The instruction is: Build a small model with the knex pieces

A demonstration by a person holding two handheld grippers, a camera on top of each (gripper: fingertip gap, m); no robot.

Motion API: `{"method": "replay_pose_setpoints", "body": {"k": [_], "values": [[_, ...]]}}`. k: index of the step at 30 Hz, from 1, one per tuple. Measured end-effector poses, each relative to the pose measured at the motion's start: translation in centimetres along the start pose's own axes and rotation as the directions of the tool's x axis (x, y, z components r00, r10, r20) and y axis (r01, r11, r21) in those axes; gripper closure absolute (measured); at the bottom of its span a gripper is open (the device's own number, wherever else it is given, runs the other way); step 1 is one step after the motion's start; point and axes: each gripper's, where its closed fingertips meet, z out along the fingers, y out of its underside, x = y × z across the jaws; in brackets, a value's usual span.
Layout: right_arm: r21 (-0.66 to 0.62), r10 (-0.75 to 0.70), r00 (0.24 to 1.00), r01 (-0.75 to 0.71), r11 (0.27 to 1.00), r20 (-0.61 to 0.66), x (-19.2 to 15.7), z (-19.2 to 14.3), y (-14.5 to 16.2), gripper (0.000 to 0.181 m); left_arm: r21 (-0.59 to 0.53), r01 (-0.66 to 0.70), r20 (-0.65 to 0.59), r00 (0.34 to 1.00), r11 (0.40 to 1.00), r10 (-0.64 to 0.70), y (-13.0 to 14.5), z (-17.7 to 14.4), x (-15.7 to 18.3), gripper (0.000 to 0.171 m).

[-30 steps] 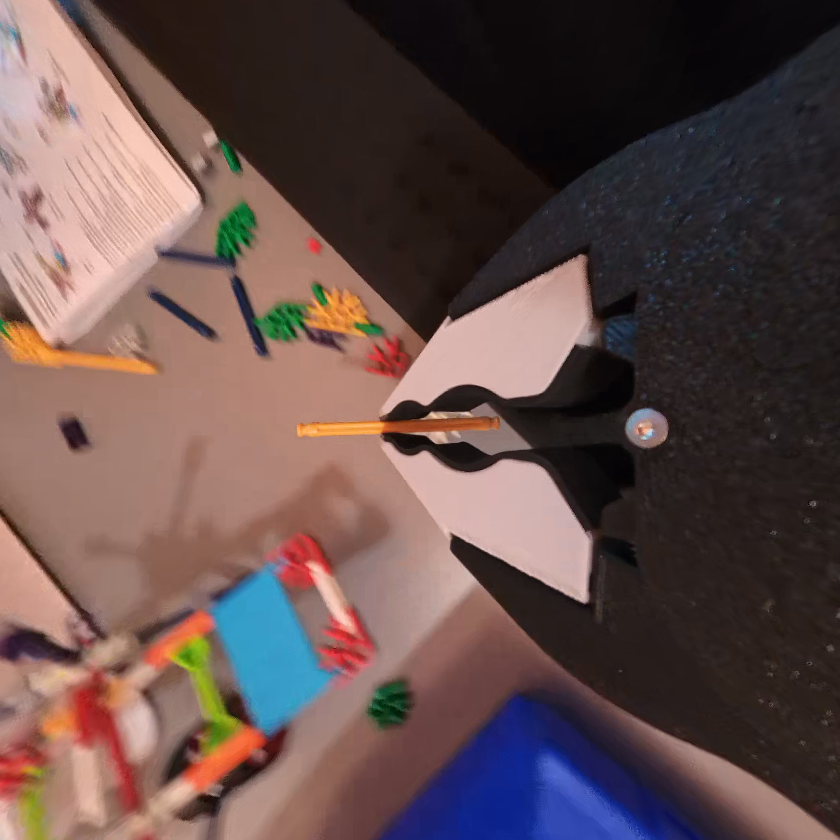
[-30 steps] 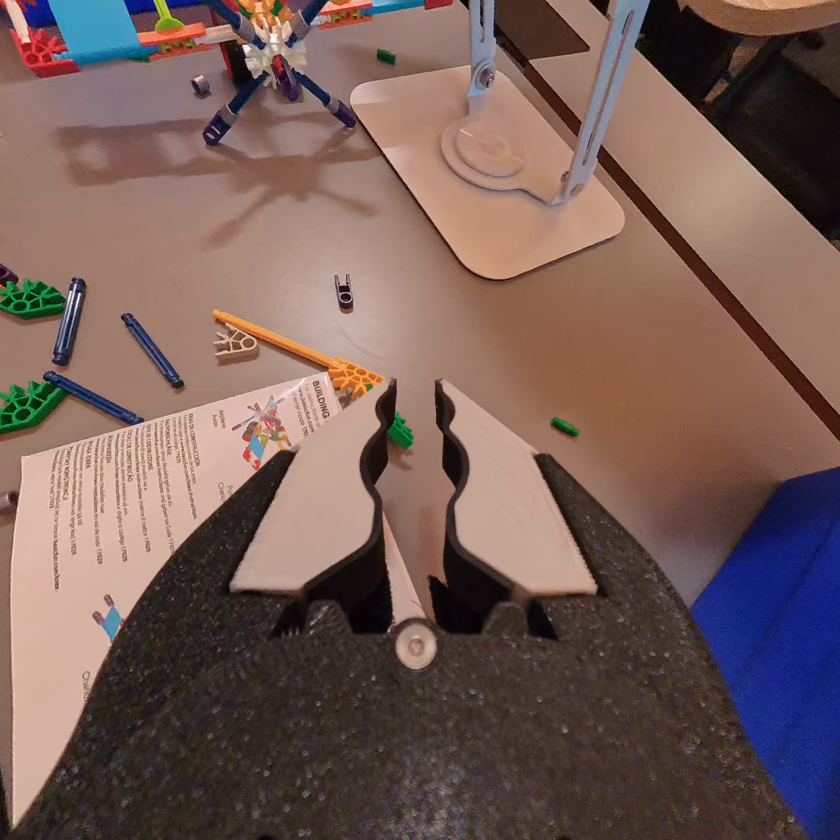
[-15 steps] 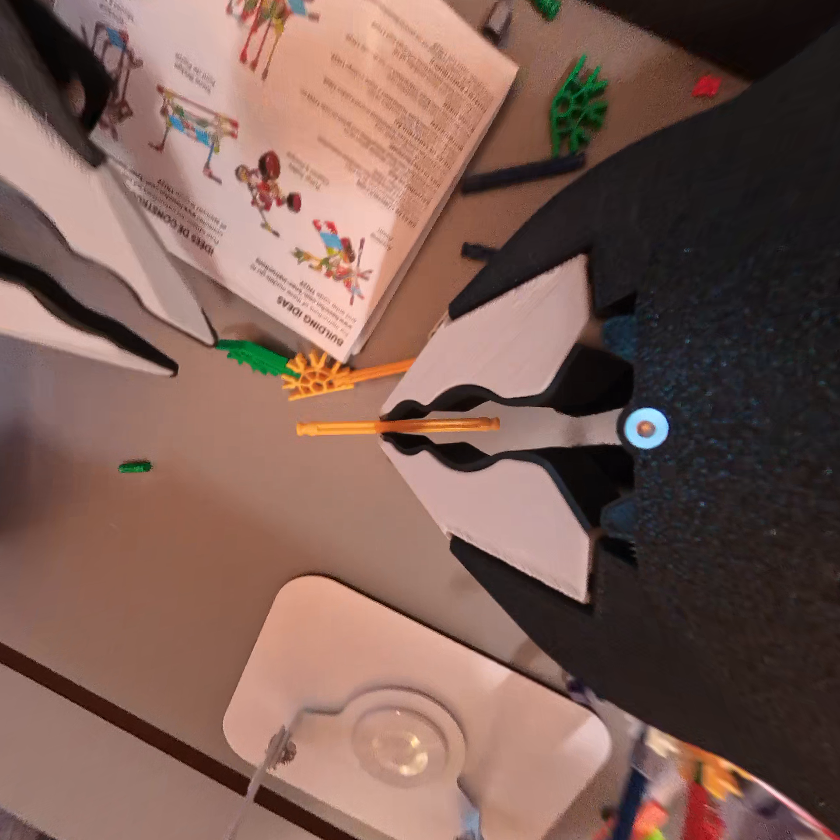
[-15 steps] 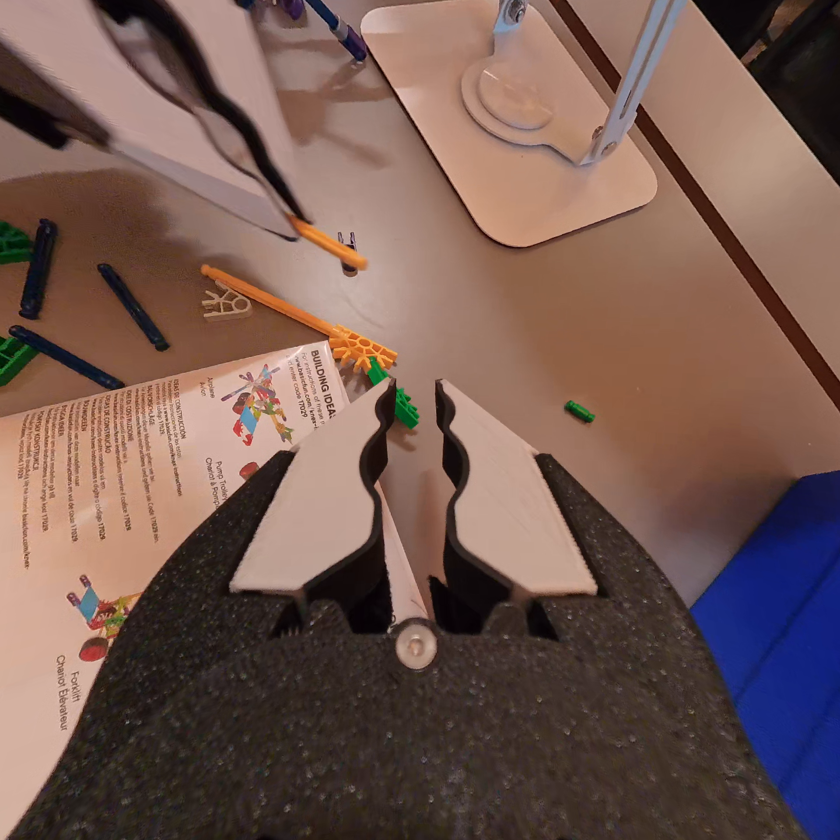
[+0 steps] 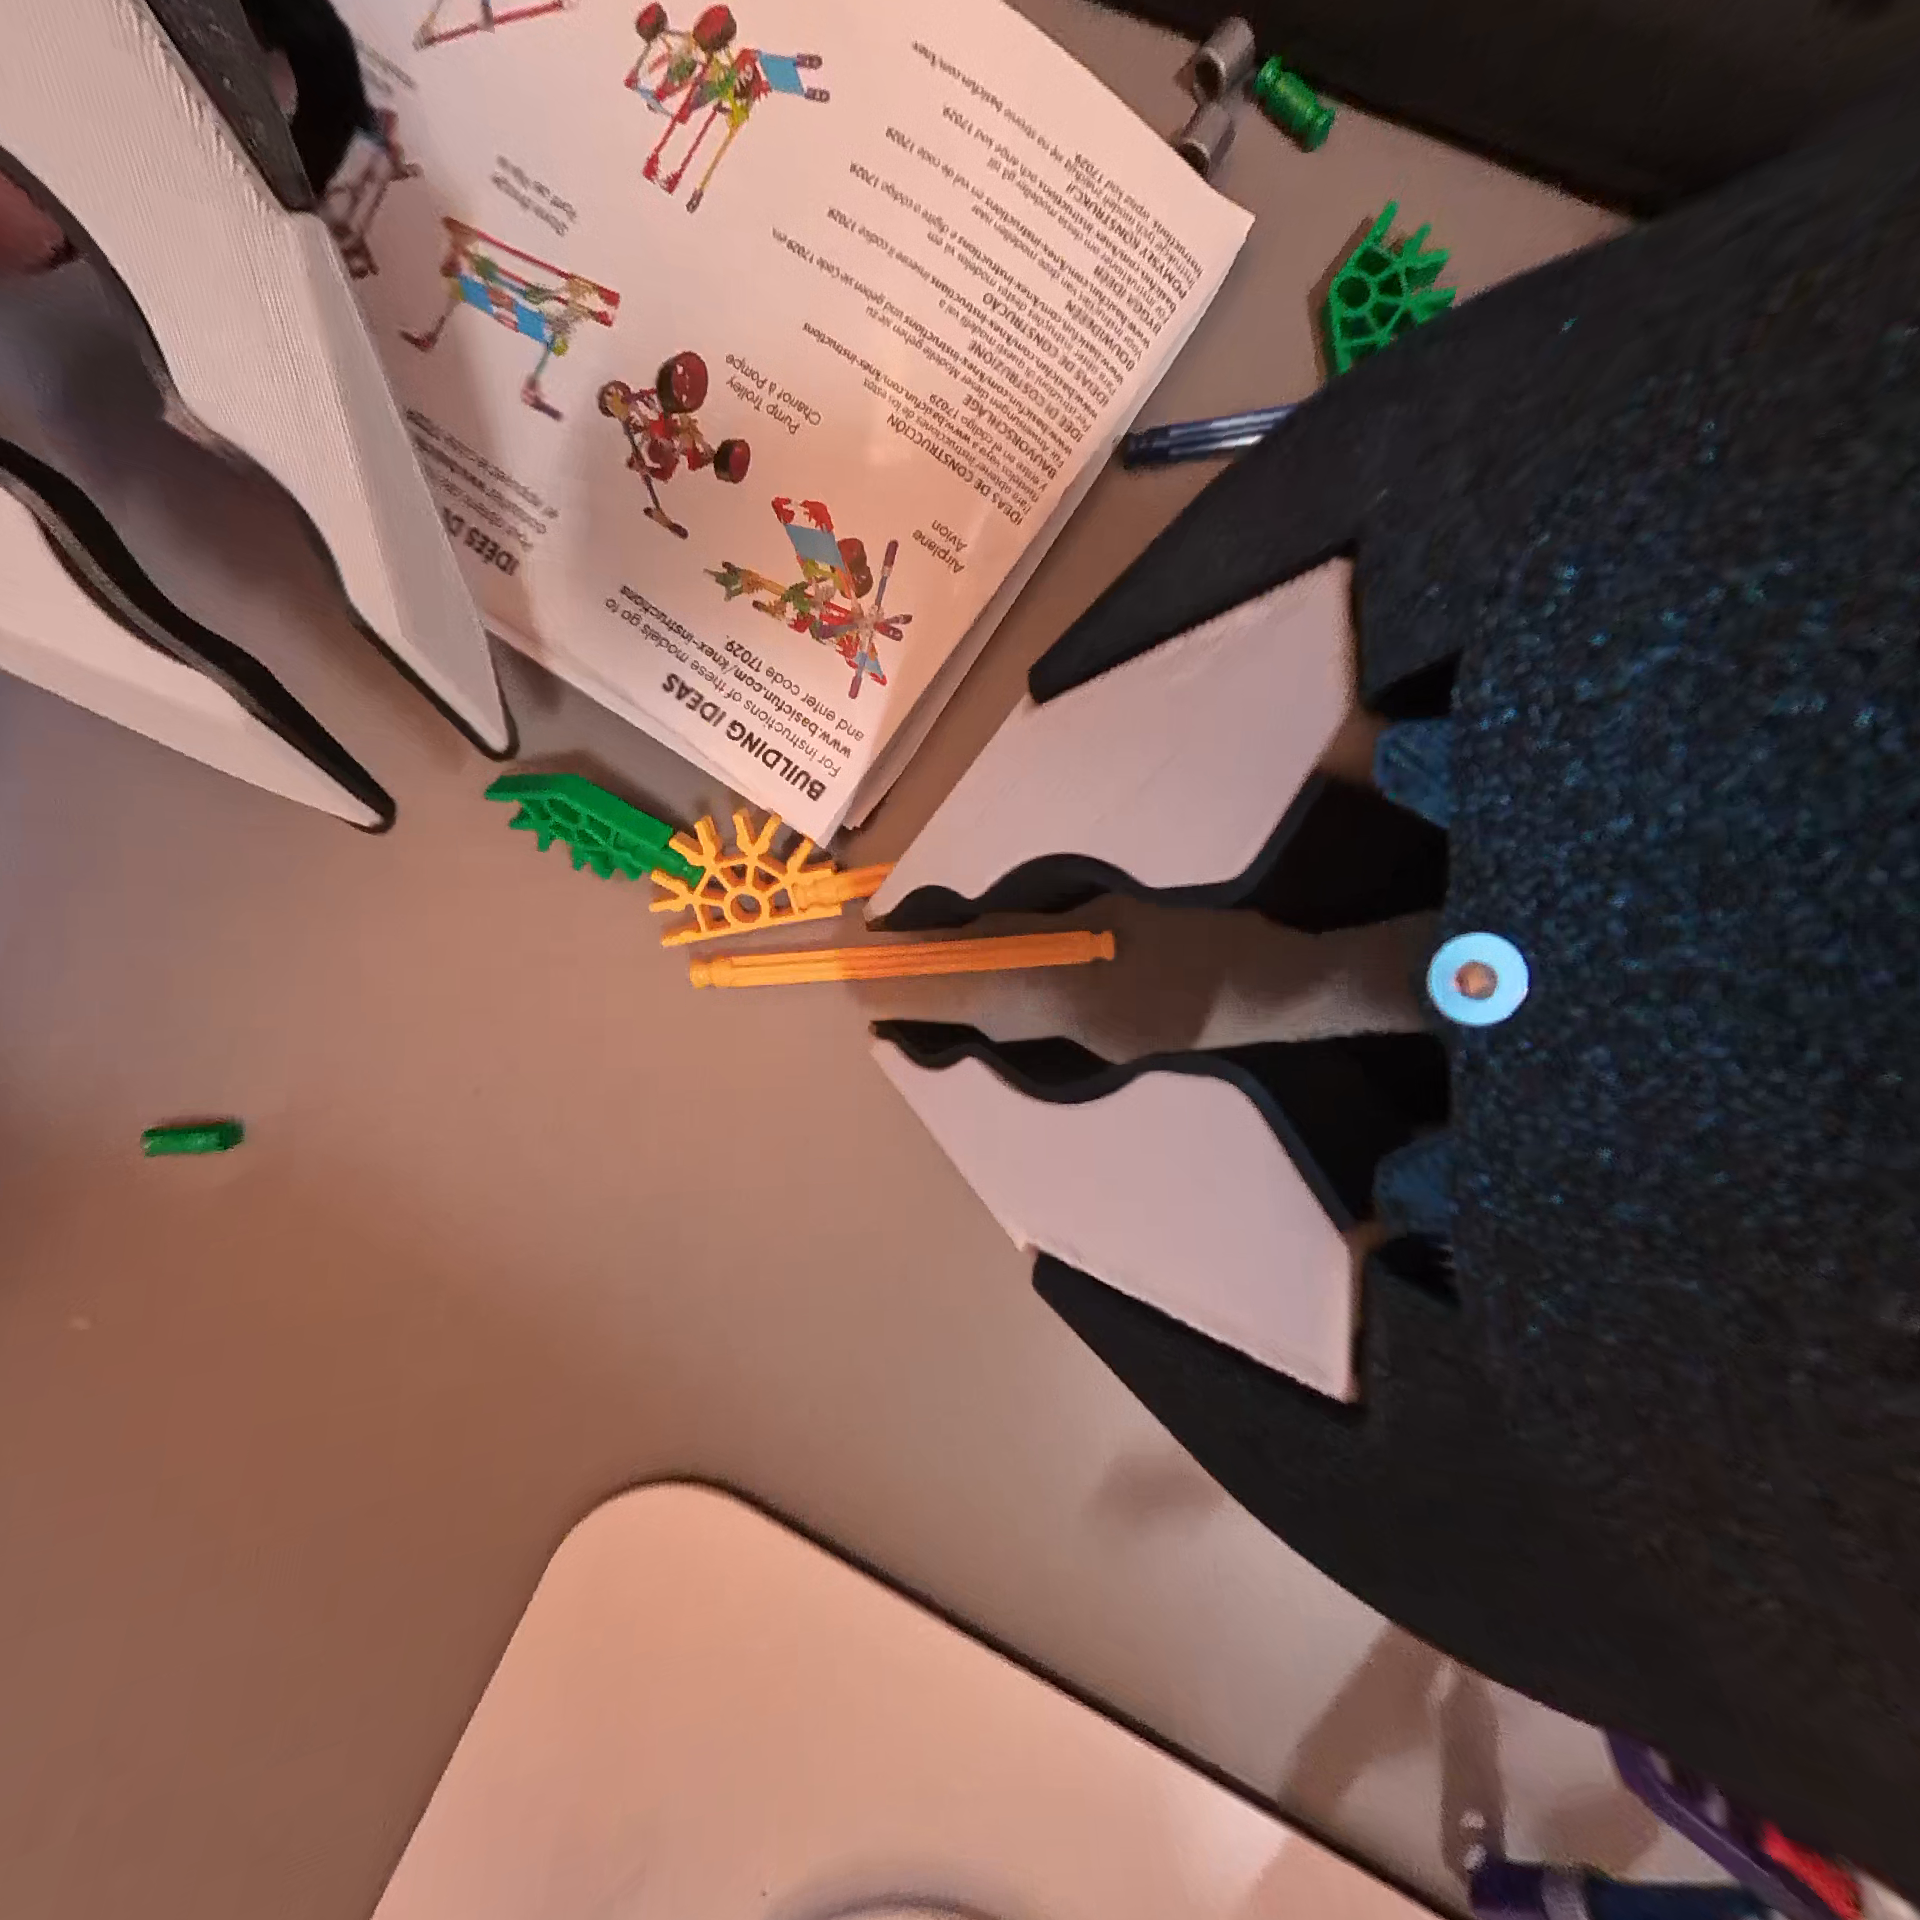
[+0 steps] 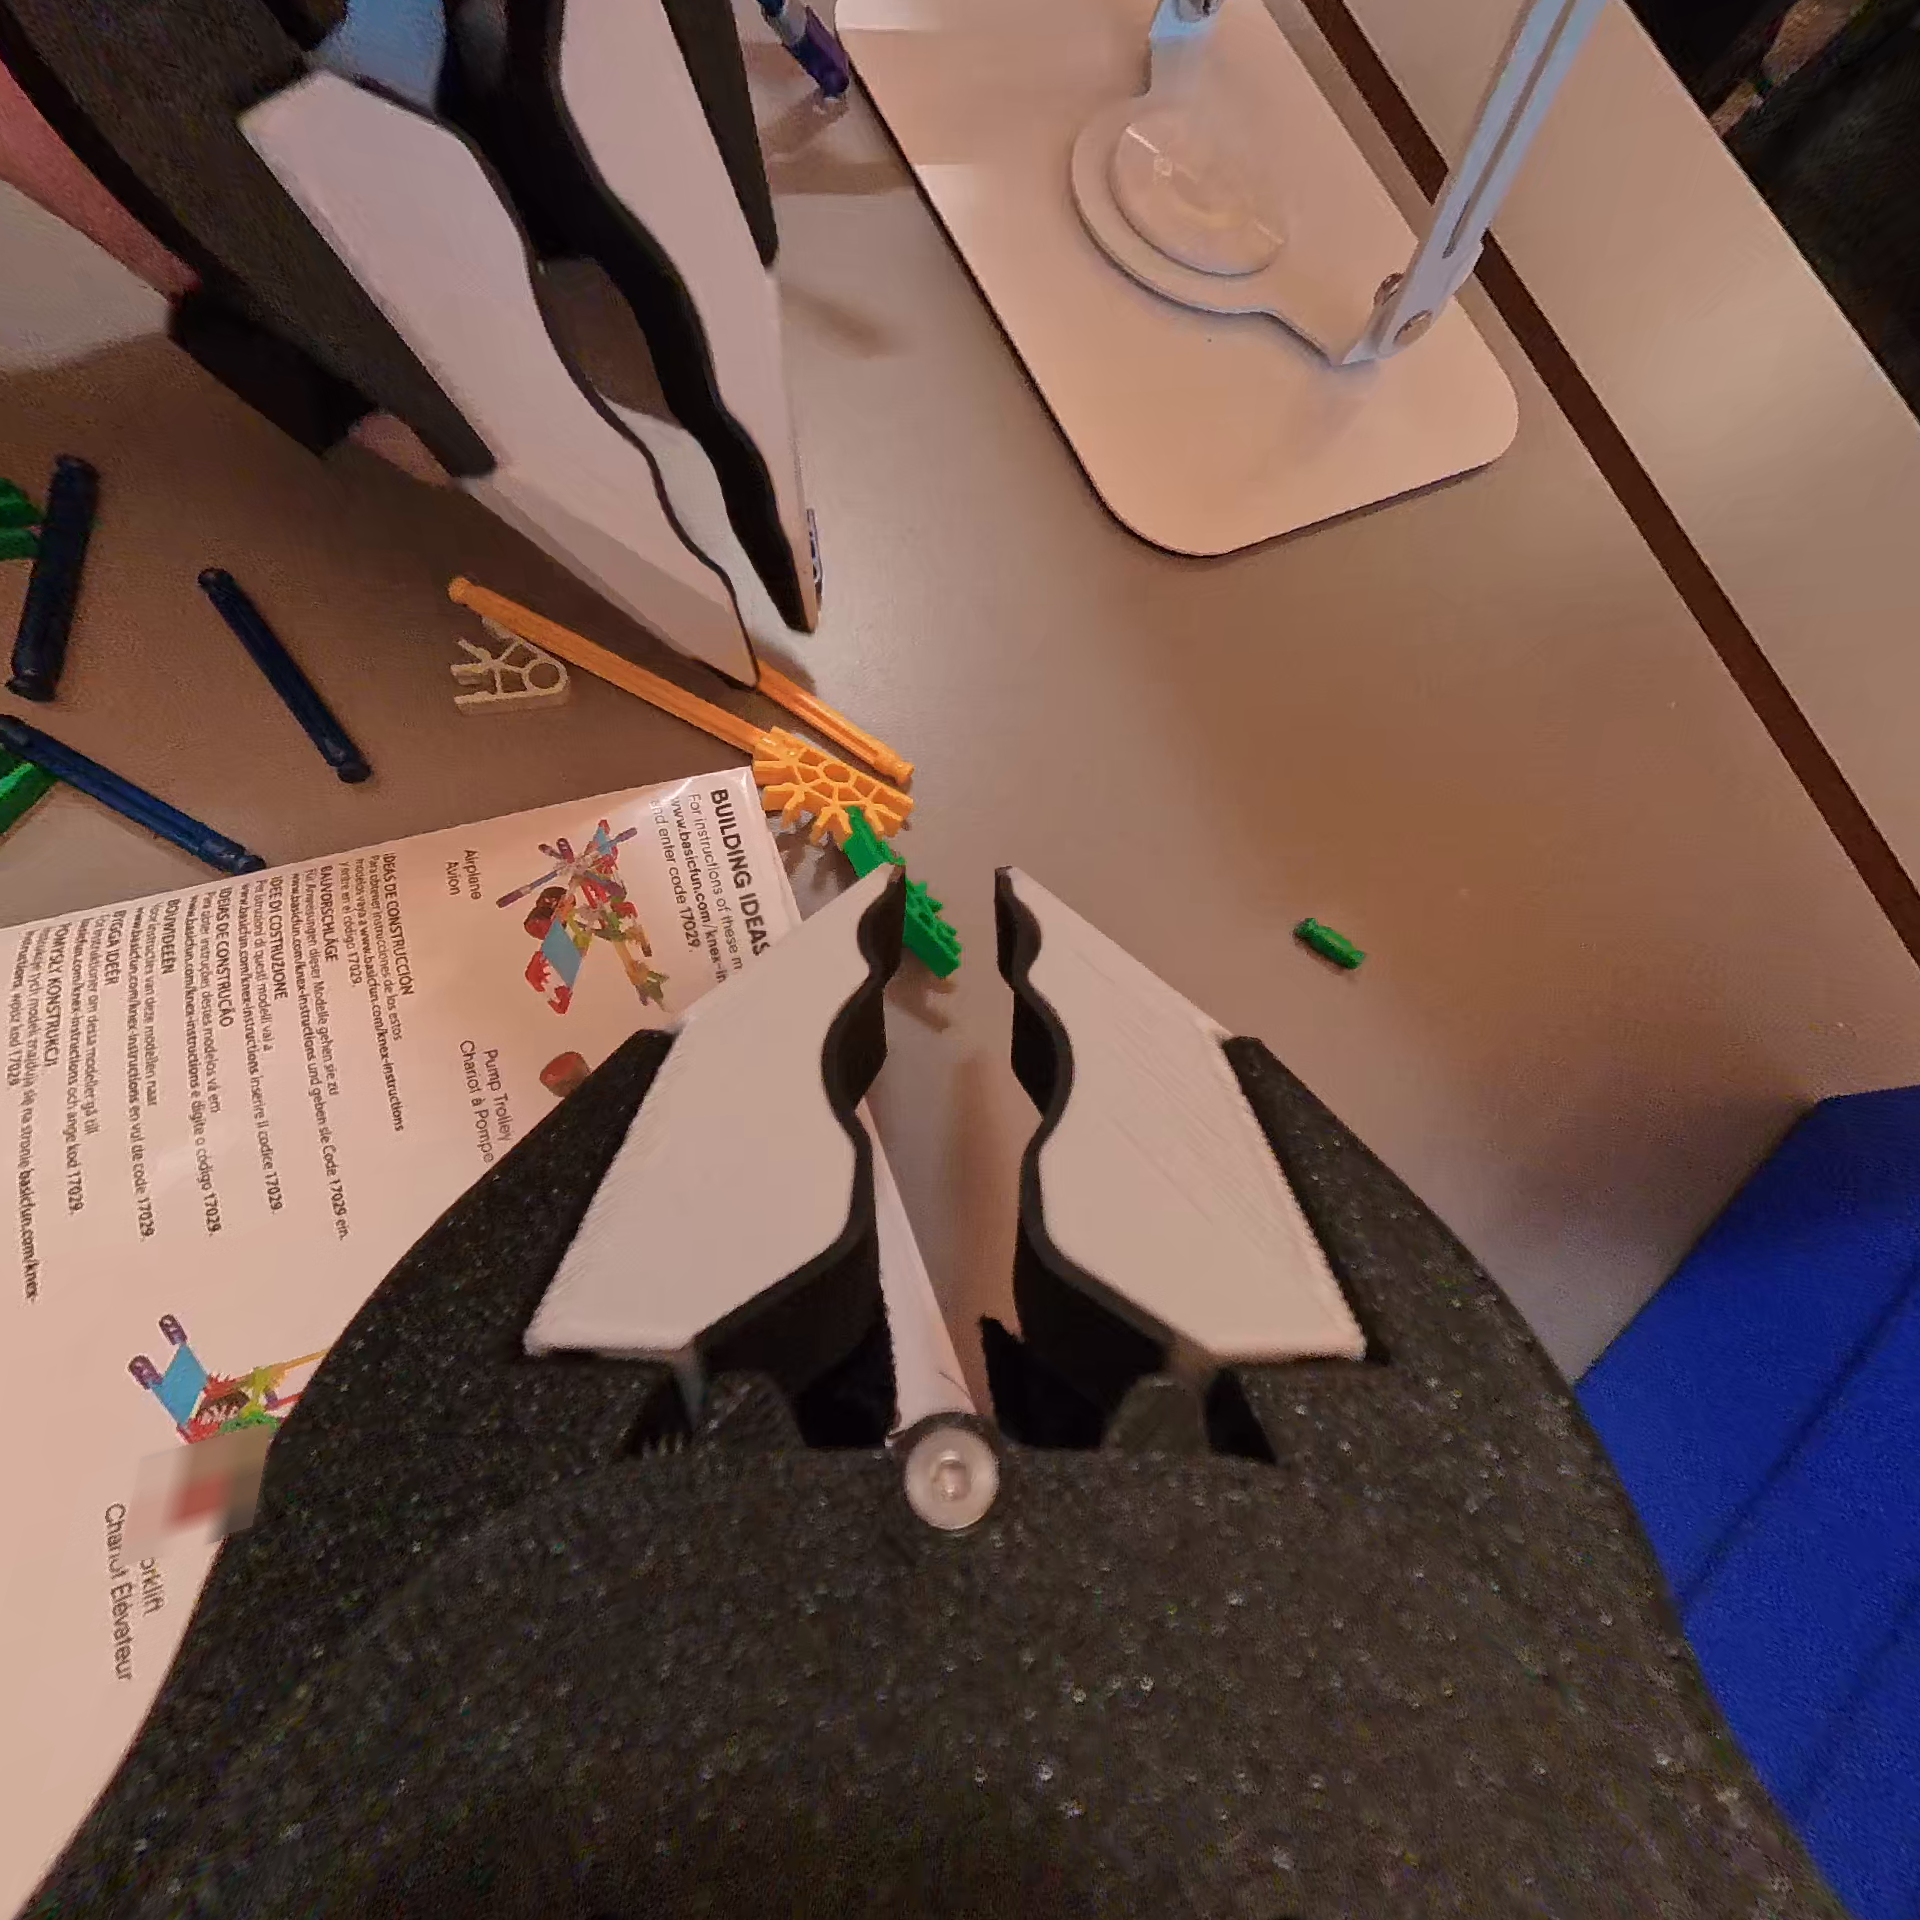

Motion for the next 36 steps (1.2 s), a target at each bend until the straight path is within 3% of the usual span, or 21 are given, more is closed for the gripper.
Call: {"method": "replay_pose_setpoints", "body": {"k": [7,11,14,17,22,27,36], "values": [[0.02,0.014,1.0,-0.014,1.0,-0.007,0.4,-0.5,-0.2,0.164,0.088,-0.01,0.021,1.0,0.996,0.008,-0.3,-8.1,2.3,0.154],[0.02,0.002,1.0,-0.002,1.0,0.002,0.0,-0.4,-0.4,0.164,0.024,-0.042,0.025,0.999,0.999,0.042,3.8,-12.1,4.4,0.153],[0.018,-0.006,1.0,0.005,1.0,0.008,-0.3,-0.3,-0.5,0.164,-0.048,-0.019,-0.058,0.998,0.999,0.016,8.1,-13.9,6.8,0.146],[0.013,-0.008,1.0,0.008,1.0,0.014,-0.5,-0.1,-0.4,0.164,-0.137,-0.047,-0.11,0.993,0.989,0.032,12.2,-13.9,8.9,0.14],[0.008,-0.006,1.0,0.006,1.0,0.016,-0.7,0.2,-0.3,0.164,-0.188,-0.049,-0.141,0.99,0.981,0.023,14.6,-12.0,10.3,0.137],[0.013,-0.009,1.0,0.009,1.0,0.014,-0.8,0.1,-0.4,0.164,-0.218,0.0,-0.101,0.995,0.976,-0.023,15.3,-10.6,10.0,0.143],[0.05,-0.01,1.0,0.01,0.999,0.001,-0.5,-0.6,-1.3,0.164,-0.13,0.033,-0.1,0.994,0.991,-0.046,14.2,-9.8,9.8,0.155]]}}
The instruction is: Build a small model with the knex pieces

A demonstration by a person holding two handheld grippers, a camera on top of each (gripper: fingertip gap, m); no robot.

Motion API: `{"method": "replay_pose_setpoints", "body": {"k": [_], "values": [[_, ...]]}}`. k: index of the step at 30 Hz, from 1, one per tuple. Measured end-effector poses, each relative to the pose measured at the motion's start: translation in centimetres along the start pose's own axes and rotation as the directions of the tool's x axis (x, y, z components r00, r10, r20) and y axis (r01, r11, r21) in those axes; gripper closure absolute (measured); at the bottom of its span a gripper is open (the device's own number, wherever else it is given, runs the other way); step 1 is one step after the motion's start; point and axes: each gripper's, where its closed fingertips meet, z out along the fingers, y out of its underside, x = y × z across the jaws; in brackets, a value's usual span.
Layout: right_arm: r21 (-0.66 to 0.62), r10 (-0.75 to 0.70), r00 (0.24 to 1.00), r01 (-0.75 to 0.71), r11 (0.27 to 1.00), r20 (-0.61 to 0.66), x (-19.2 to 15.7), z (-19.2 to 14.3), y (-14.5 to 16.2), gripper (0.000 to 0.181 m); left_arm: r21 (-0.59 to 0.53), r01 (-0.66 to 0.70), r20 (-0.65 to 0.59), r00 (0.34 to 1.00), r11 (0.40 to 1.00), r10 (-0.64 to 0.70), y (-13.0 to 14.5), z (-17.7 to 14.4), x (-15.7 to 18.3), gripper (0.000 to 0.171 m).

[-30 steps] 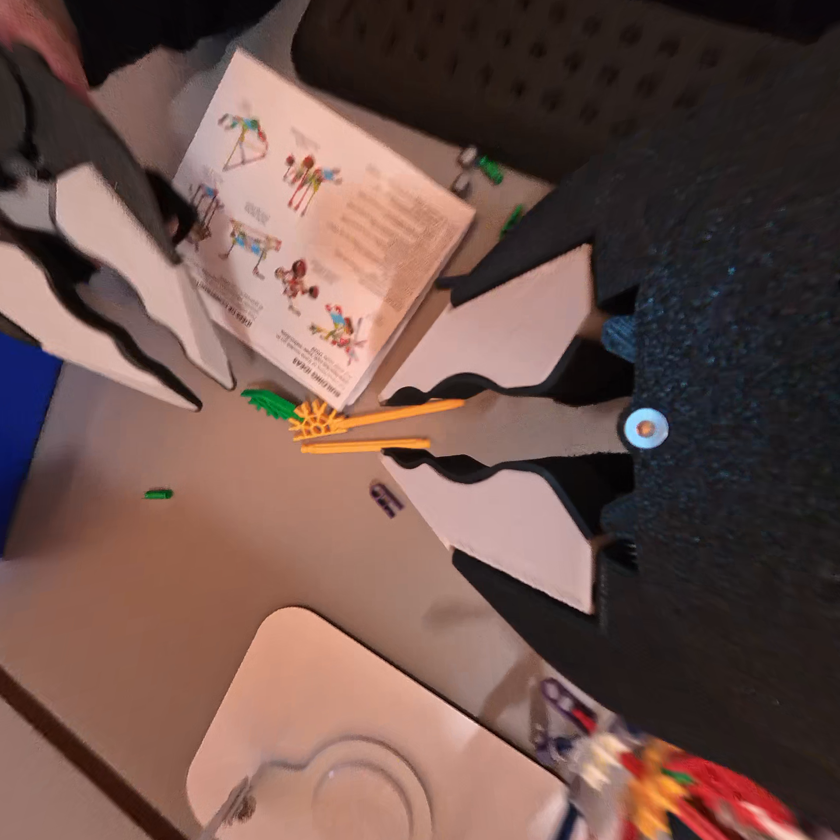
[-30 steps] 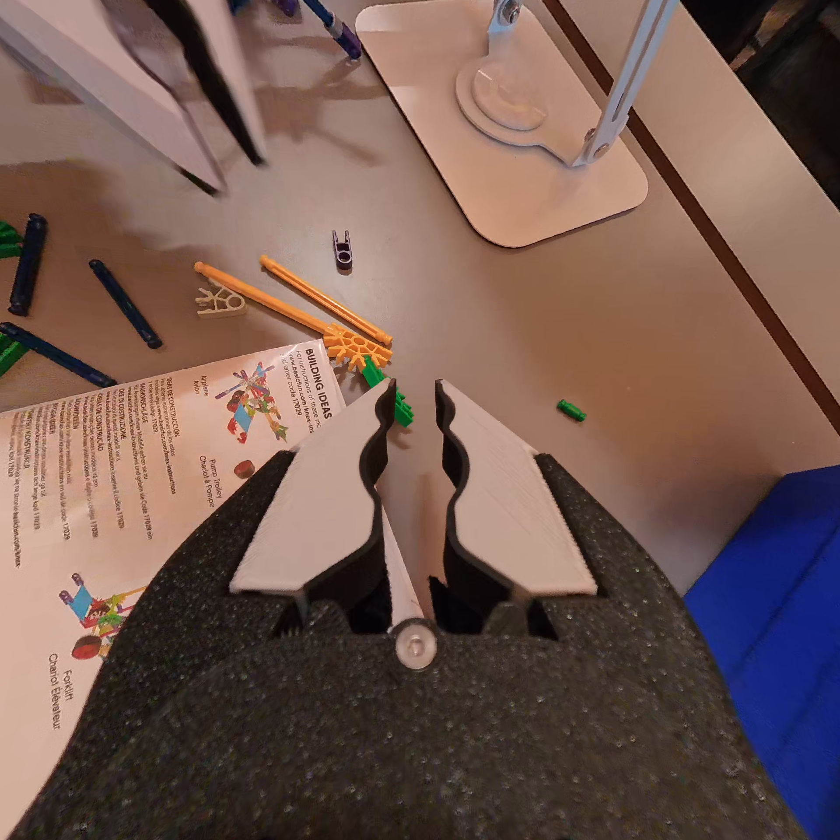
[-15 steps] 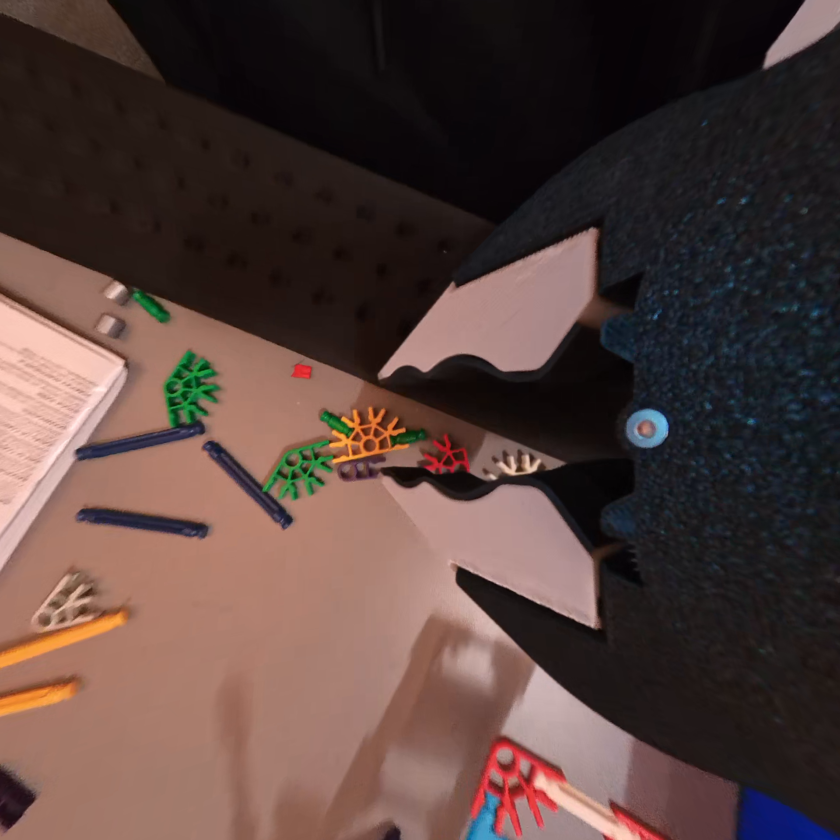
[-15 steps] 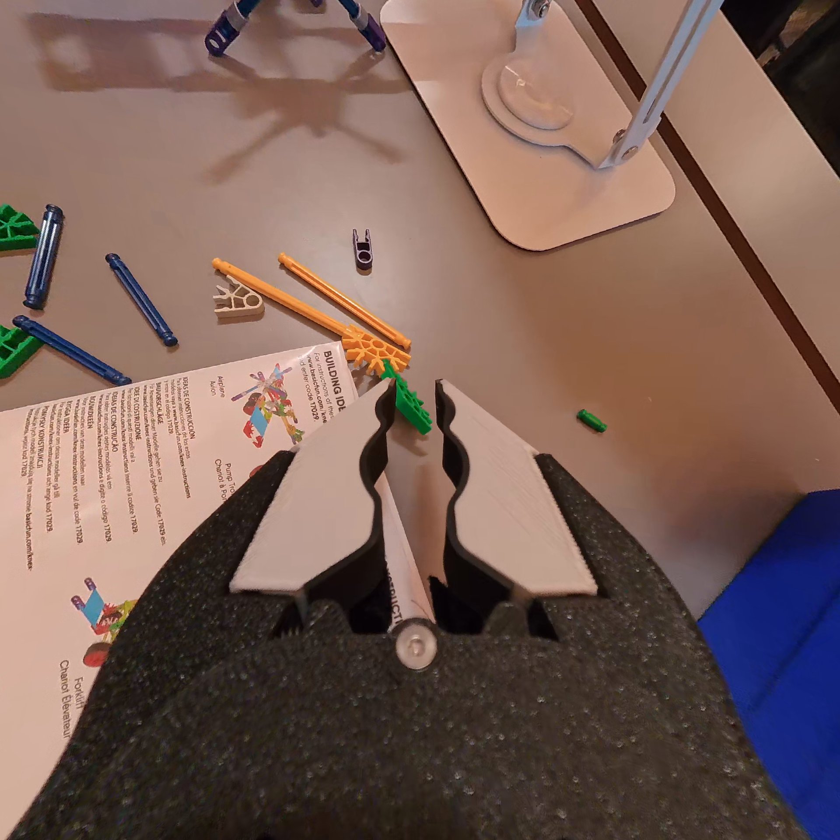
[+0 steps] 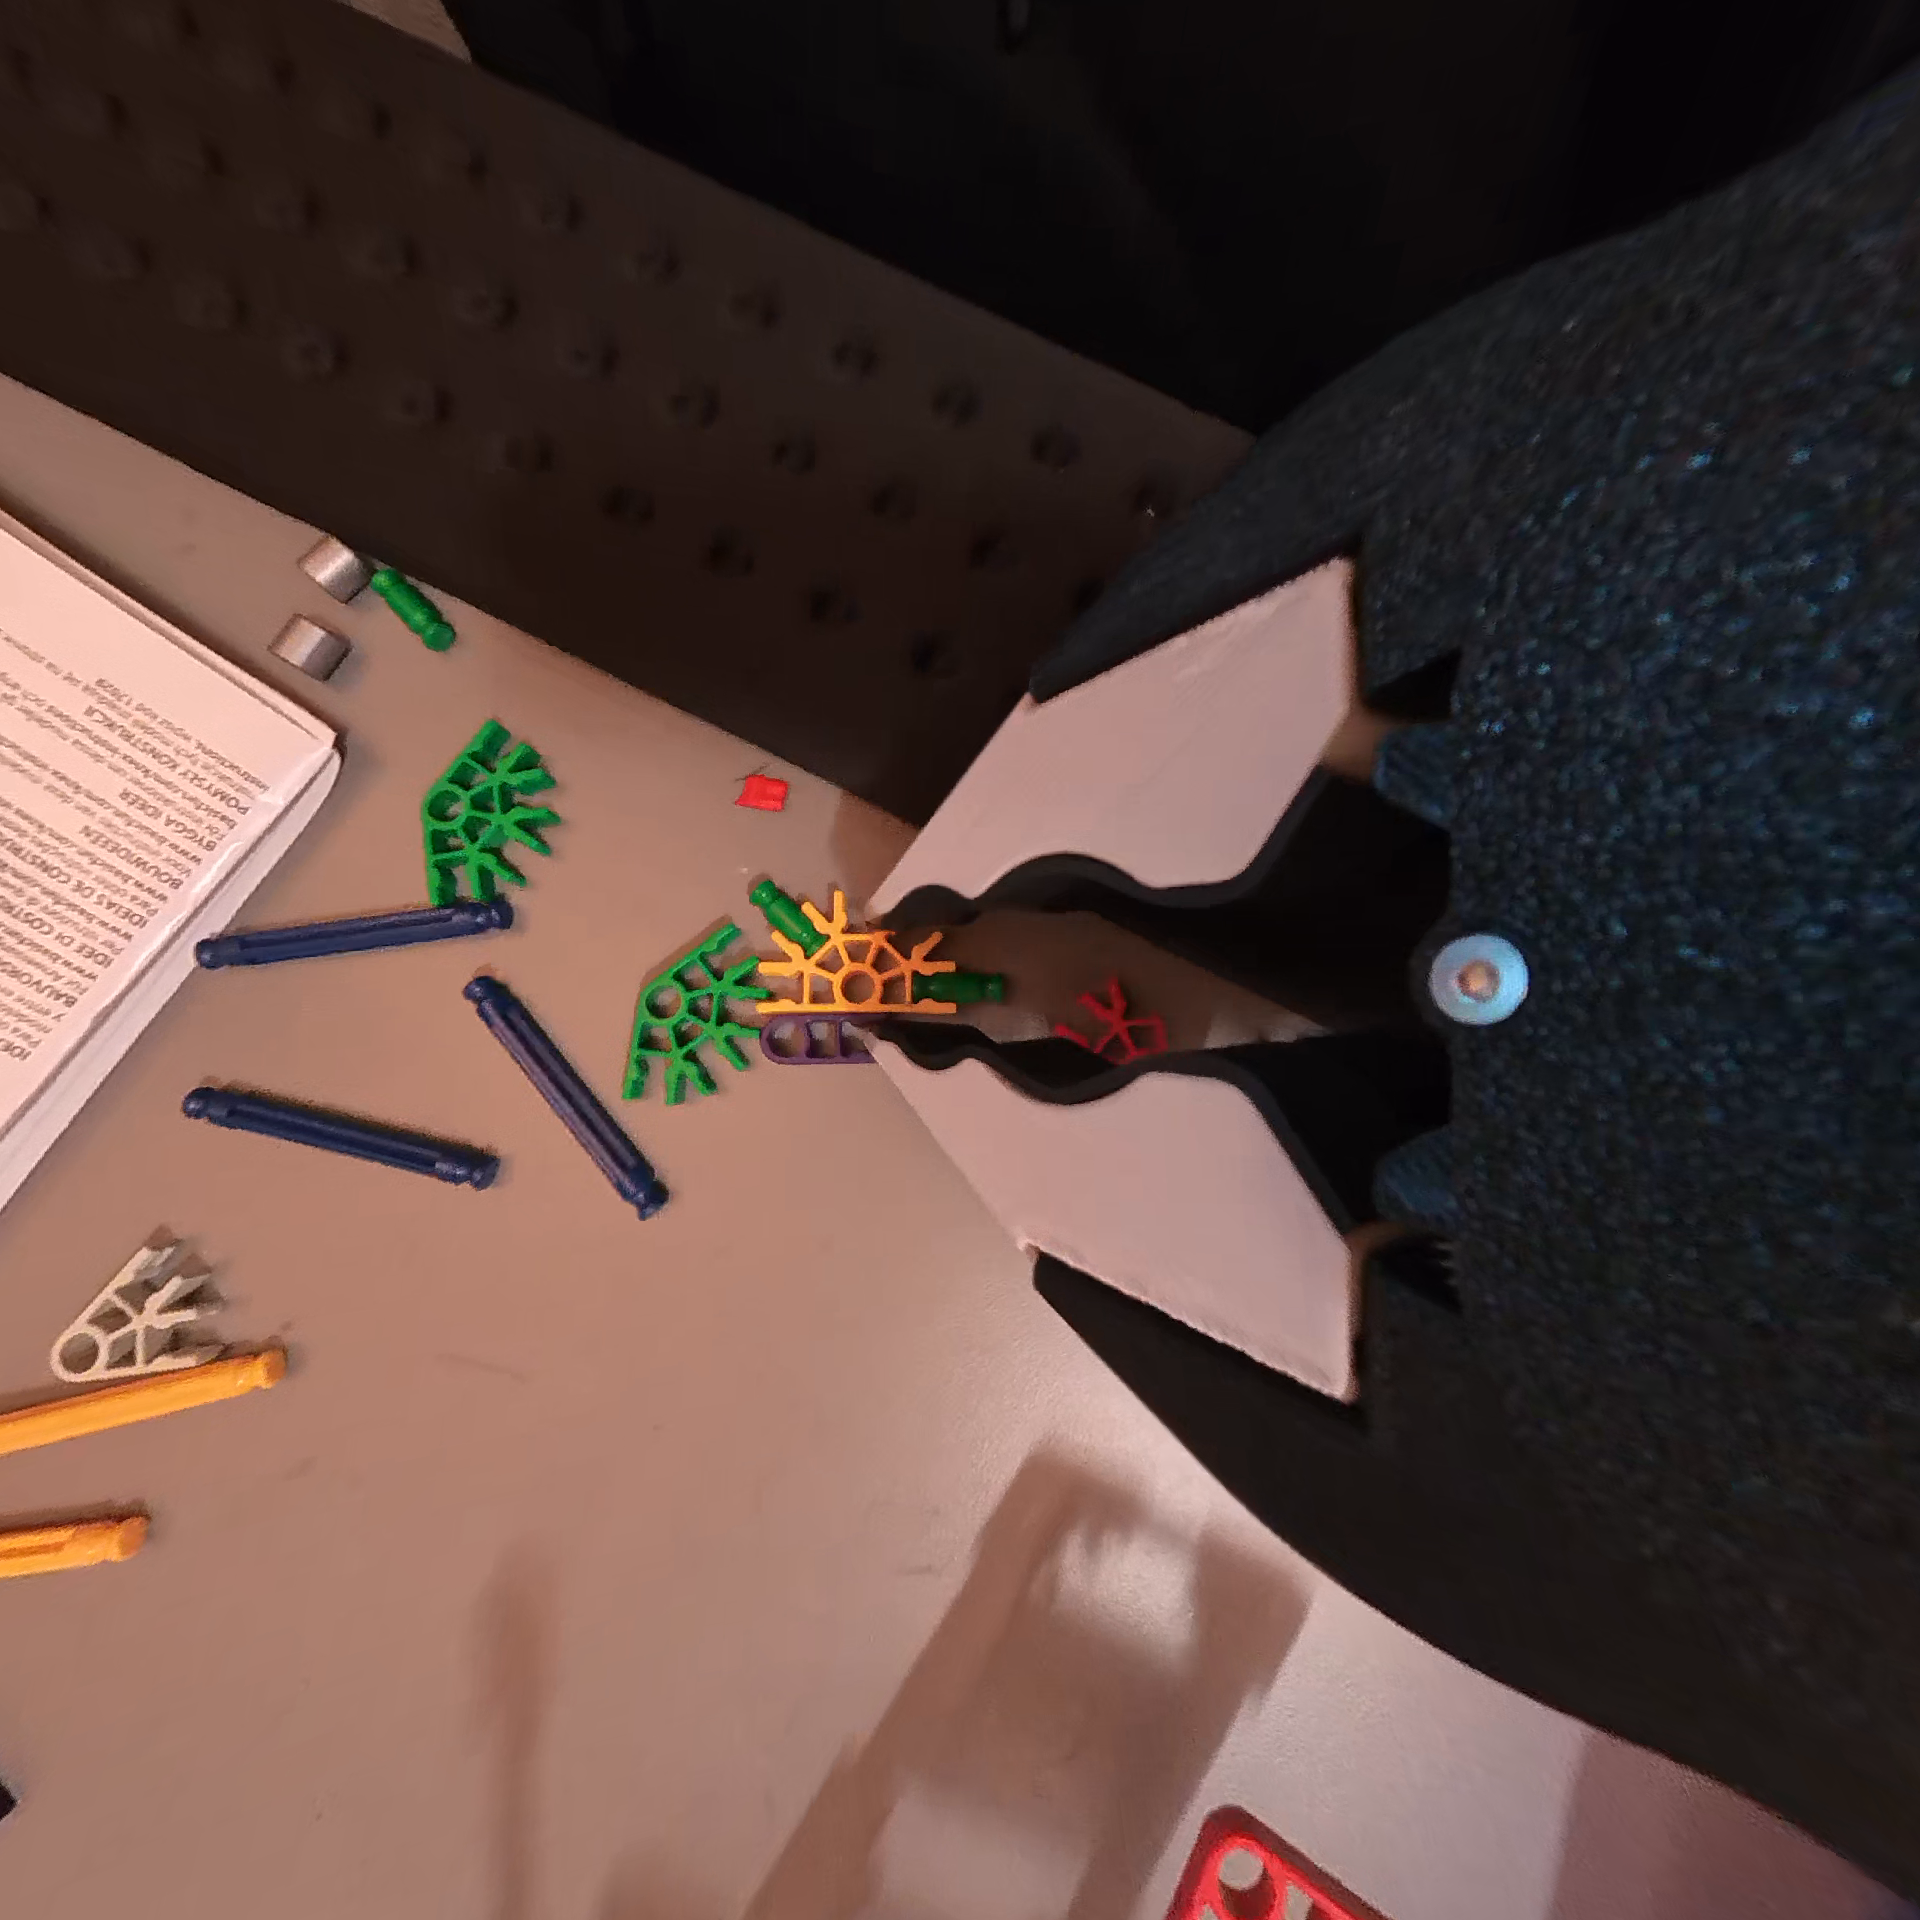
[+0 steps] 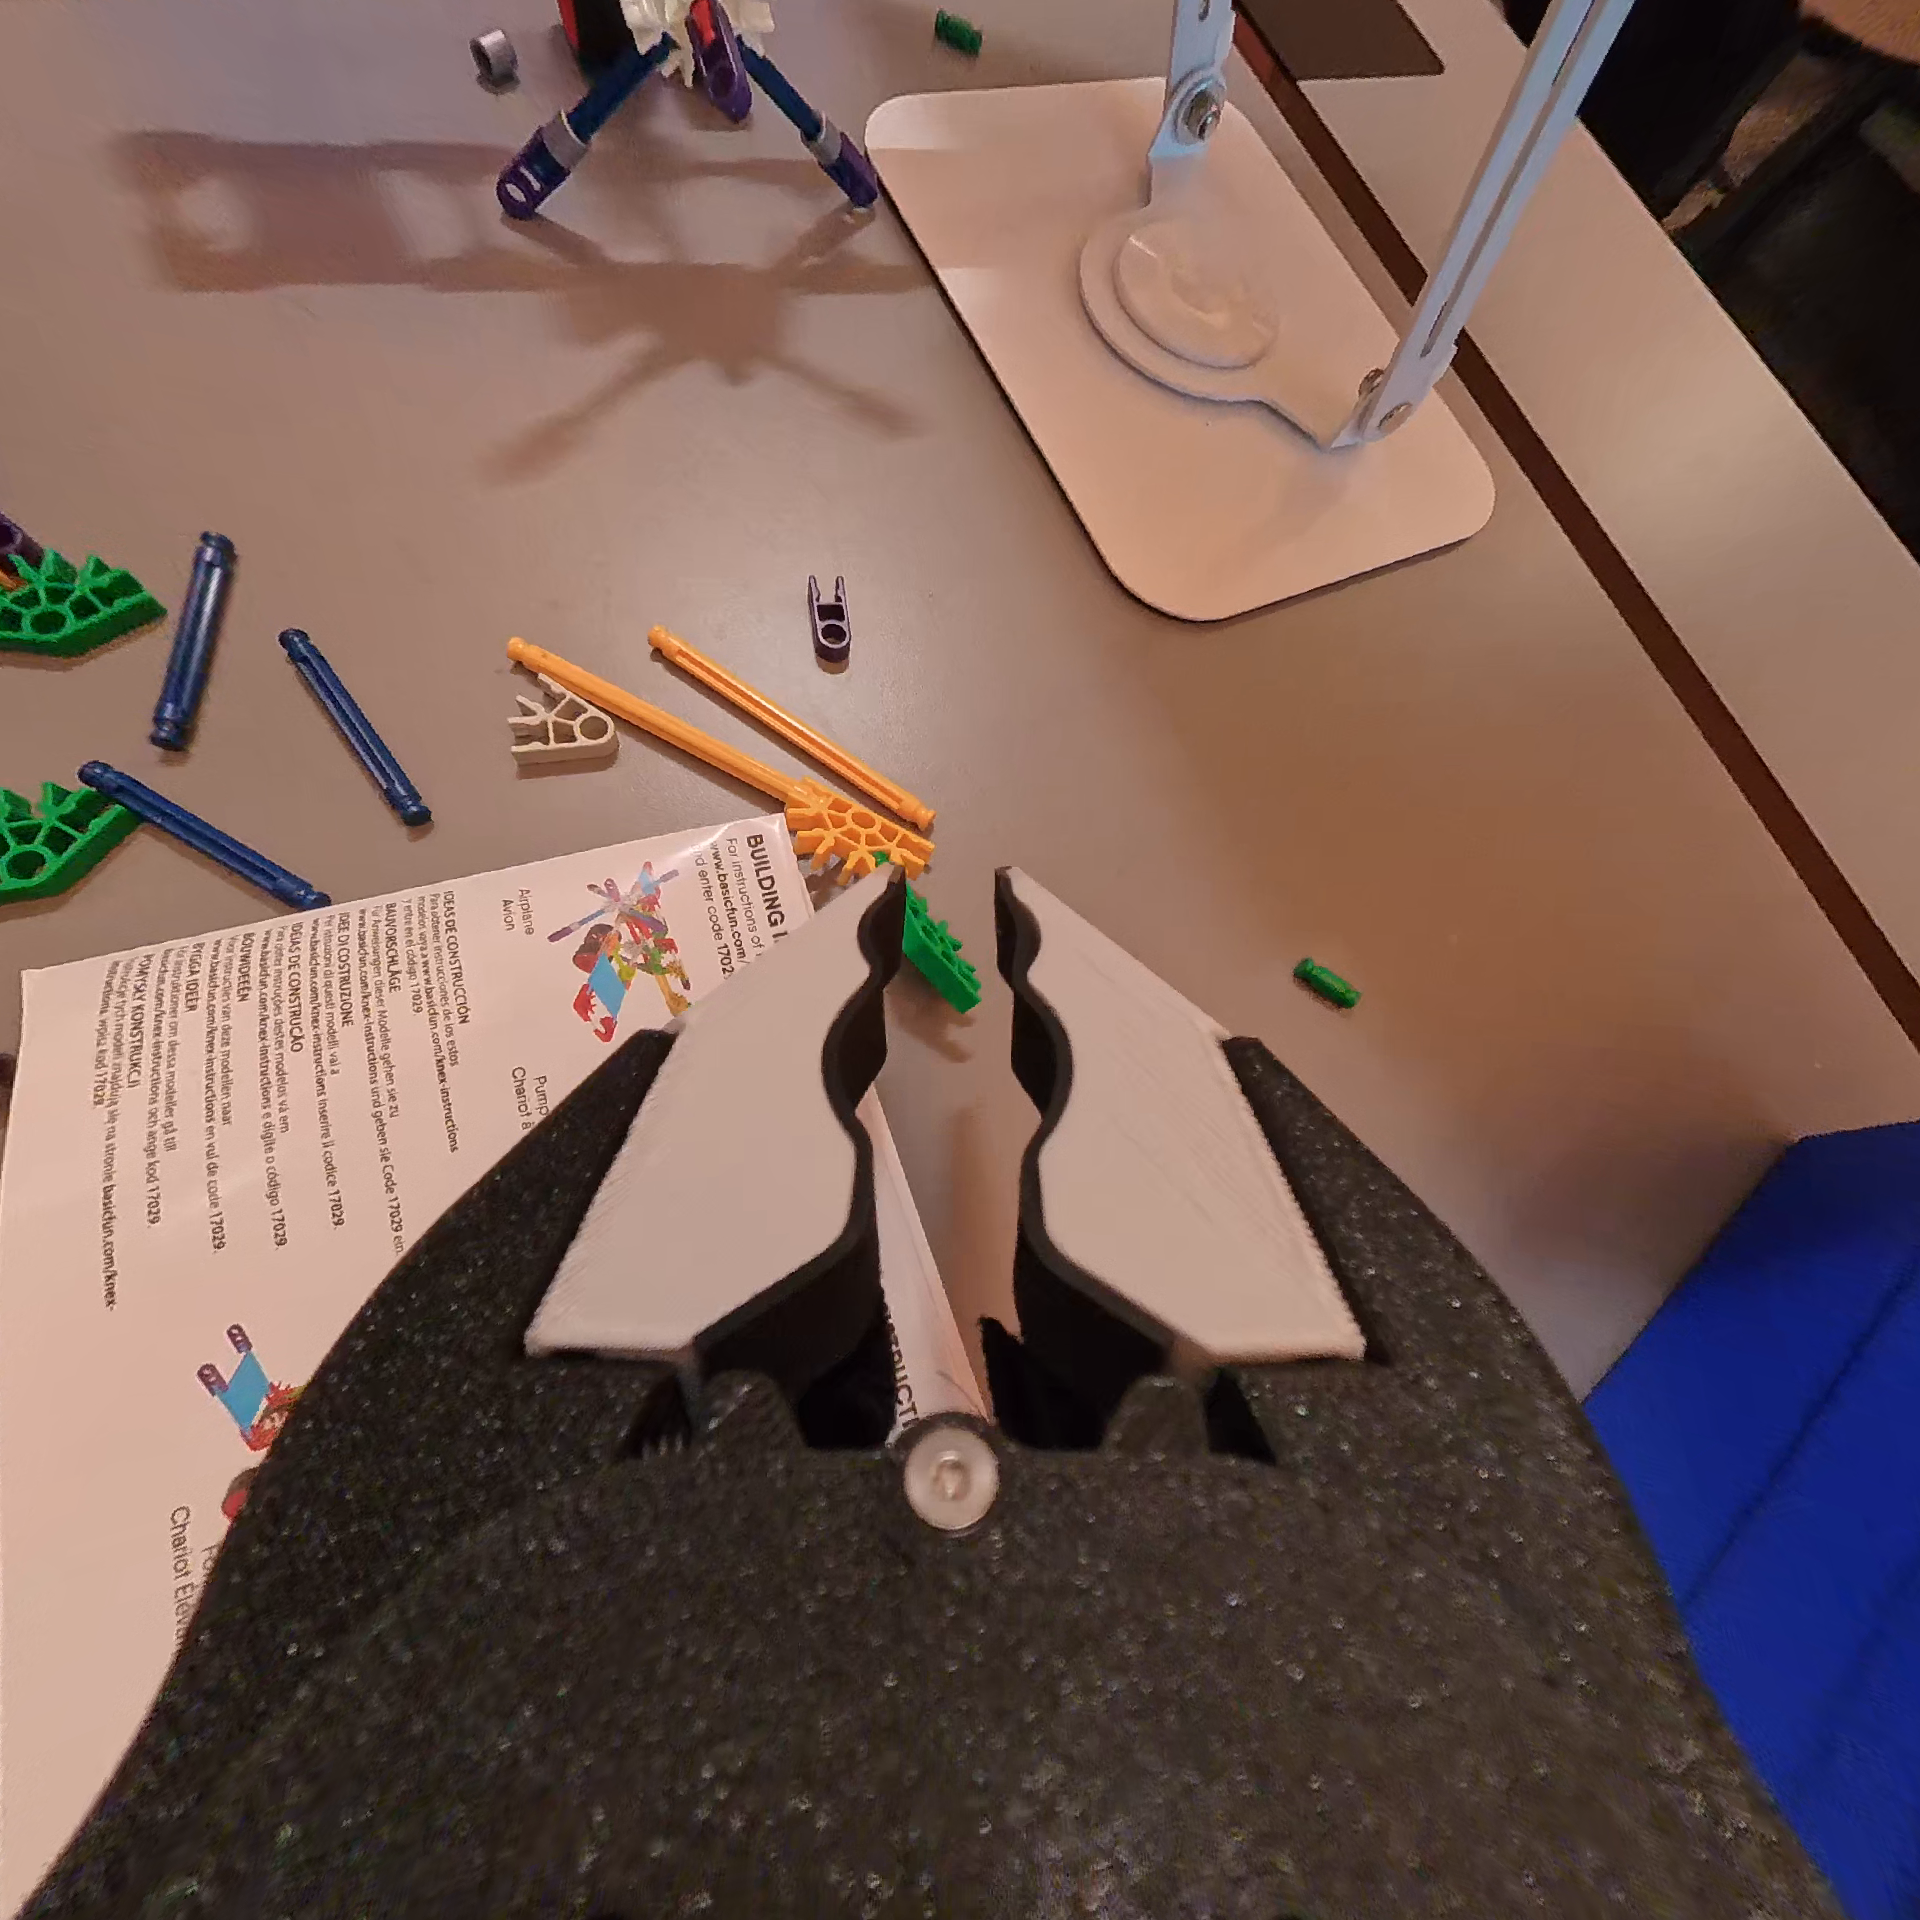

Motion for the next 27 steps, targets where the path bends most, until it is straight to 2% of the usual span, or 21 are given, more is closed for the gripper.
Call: {"method": "replay_pose_setpoints", "body": {"k": [1,8,11,15,20,23,25,27], "values": [[0.003,-0.001,1.0,0.001,1.0,-0.002,0.0,-0.1,-0.1,0.164,0.016,-0.005,0.009,1.0,1.0,0.005,-0.2,-0.1,-0.2,0.171],[0.024,-0.01,1.0,0.01,1.0,0.0,-0.1,-0.5,-0.6,0.164,0.039,0.022,-0.035,0.999,0.999,-0.021,-0.4,0.0,-0.4,0.171],[0.023,-0.012,1.0,0.013,1.0,-0.004,-0.1,-0.6,-0.6,0.164,0.058,0.034,-0.051,0.998,0.998,-0.031,-1.1,-0.9,0.2,0.157],[0.028,-0.021,1.0,0.021,0.999,-0.002,-0.3,-0.7,-0.9,0.164,0.0,-0.012,-0.066,0.998,1.0,0.012,-0.9,-0.1,1.7,0.137],[0.03,-0.02,1.0,0.02,0.999,-0.005,-0.2,-0.8,-0.9,0.164,-0.038,-0.078,-0.013,0.997,0.996,0.078,-1.3,0.7,1.5,0.141],[0.03,-0.02,1.0,0.021,0.999,-0.007,-0.2,-0.8,-0.9,0.164,-0.069,-0.118,0.053,0.991,0.991,0.122,-1.5,0.9,0.5,0.154],[0.033,-0.024,1.0,0.024,0.999,-0.006,-0.3,-0.9,-1.0,0.164,-0.055,-0.092,0.064,0.993,0.994,0.096,-1.8,0.7,-0.2,0.138],[0.035,-0.026,1.0,0.027,0.999,-0.007,-0.3,-0.9,-1.0,0.164,-0.028,-0.082,0.087,0.993,0.996,0.084,-2.0,0.1,-0.4,0.131]]}}
